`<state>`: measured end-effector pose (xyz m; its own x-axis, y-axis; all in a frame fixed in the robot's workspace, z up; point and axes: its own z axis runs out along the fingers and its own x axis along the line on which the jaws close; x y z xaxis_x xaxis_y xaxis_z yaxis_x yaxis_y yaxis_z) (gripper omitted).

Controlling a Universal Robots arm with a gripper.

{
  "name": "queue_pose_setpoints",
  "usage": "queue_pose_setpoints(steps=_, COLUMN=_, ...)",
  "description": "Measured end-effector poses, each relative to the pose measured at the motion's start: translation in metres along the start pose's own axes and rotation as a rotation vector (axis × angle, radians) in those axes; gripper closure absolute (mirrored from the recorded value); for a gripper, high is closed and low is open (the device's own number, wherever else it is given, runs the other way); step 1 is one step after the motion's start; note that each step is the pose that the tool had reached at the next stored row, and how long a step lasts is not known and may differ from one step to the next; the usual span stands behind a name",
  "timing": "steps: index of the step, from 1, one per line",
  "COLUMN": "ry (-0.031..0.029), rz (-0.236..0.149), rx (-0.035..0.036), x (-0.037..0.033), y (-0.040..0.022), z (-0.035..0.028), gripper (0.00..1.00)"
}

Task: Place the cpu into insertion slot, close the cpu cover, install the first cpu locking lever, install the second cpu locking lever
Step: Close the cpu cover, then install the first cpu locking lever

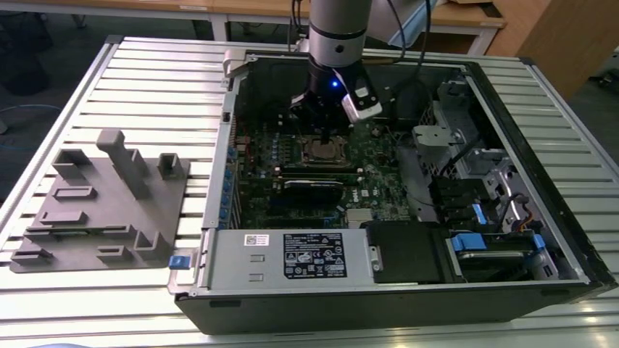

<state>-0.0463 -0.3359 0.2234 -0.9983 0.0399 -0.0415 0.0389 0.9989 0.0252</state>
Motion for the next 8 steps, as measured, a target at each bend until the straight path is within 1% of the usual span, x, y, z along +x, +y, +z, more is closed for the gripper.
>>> queue_pose_setpoints(steps=4, ry=-0.0001, rz=0.001, rx=-0.0001, x=-0.0001, y=-0.0004, z=0.0002, gripper=0.89)
queue_pose_setpoints(steps=6, ry=-0.0005, rz=0.019, rx=0.0007, x=-0.0001, y=-0.0005, z=0.0003, gripper=0.89)
queue_pose_setpoints(steps=8, ry=-0.0005, rz=0.019, rx=0.0008, x=0.0, y=-0.0005, z=0.0003, gripper=0.89)
